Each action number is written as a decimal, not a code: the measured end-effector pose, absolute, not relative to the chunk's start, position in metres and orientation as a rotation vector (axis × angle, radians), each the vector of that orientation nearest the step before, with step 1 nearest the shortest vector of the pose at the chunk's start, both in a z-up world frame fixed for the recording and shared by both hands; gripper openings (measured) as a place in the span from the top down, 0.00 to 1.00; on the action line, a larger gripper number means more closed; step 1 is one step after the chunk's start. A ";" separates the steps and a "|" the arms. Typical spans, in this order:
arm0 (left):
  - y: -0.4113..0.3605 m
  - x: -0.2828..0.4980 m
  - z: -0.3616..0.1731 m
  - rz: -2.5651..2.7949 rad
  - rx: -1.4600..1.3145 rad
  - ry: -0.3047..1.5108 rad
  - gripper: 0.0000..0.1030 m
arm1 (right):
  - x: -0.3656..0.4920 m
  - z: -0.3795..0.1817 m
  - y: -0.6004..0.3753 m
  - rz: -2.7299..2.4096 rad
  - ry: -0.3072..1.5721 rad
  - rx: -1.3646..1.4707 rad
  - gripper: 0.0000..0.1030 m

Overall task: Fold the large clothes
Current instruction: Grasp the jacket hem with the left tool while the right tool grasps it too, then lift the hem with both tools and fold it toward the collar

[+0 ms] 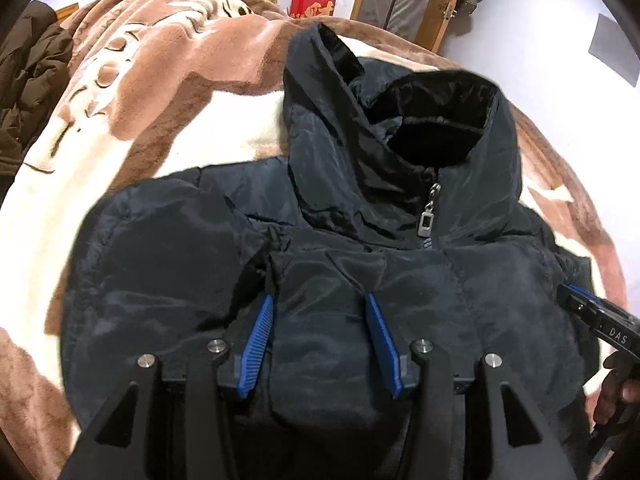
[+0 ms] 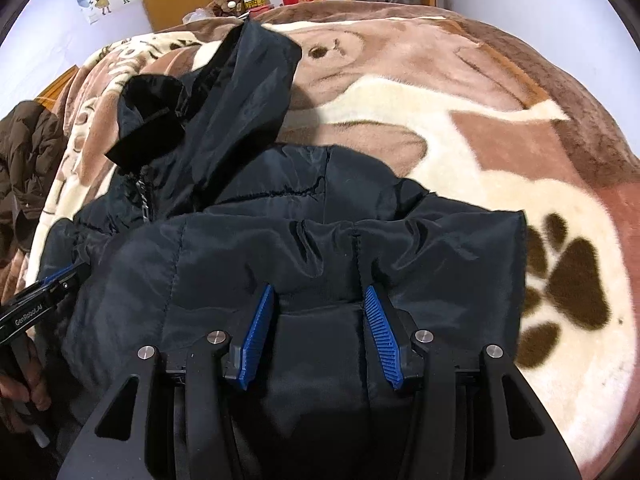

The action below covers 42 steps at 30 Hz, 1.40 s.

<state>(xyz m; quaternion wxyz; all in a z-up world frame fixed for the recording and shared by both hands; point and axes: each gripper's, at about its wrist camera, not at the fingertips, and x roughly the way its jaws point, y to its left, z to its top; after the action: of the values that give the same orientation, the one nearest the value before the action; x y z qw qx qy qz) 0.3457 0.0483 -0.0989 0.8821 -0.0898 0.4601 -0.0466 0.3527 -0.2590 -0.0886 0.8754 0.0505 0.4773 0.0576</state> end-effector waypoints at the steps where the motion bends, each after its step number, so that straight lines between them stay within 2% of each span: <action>1: 0.050 0.344 -0.093 -0.101 -0.195 0.955 0.50 | 0.351 -0.081 -0.260 0.124 0.987 0.111 0.52; 5: 0.059 0.341 -0.062 -0.131 -0.211 0.895 0.50 | 0.351 -0.057 -0.260 0.146 0.944 0.144 0.52; 10: 0.070 0.377 -0.035 -0.138 -0.227 0.883 0.50 | 0.382 -0.036 -0.257 0.180 0.922 0.192 0.52; 13: 0.073 0.413 -0.024 -0.119 -0.213 0.877 0.43 | 0.412 -0.028 -0.251 0.191 0.912 0.159 0.52; 19: 0.068 0.497 -0.022 -0.080 -0.190 0.887 0.41 | 0.481 -0.015 -0.234 0.188 0.871 0.094 0.52; 25: 0.054 0.565 -0.043 -0.030 -0.100 0.918 0.42 | 0.543 -0.020 -0.203 0.187 0.874 -0.004 0.52; 27: 0.052 0.577 -0.049 -0.018 -0.085 0.917 0.50 | 0.558 -0.025 -0.193 0.179 0.887 -0.037 0.52; 29: 0.051 0.586 -0.055 -0.028 -0.084 0.929 0.79 | 0.573 -0.031 -0.188 0.164 0.915 -0.077 0.52; 30: 0.052 0.588 -0.057 -0.031 -0.086 0.934 0.82 | 0.579 -0.036 -0.187 0.151 0.937 -0.092 0.53; 31: 0.053 0.586 -0.057 -0.031 -0.087 0.926 0.88 | 0.580 -0.038 -0.187 0.151 0.948 -0.091 0.76; 32: 0.054 0.582 -0.055 -0.036 -0.093 0.914 0.92 | 0.579 -0.040 -0.188 0.155 0.962 -0.087 0.94; 42: 0.106 0.477 0.008 -0.066 -0.299 0.728 0.95 | 0.465 0.038 -0.207 0.203 0.732 -0.028 0.94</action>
<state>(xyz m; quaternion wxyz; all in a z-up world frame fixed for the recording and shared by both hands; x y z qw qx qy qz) 0.4768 0.1058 0.0084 0.9230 -0.1458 0.3546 -0.0320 0.4650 -0.2072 0.0379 0.9286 -0.0138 0.3573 0.0990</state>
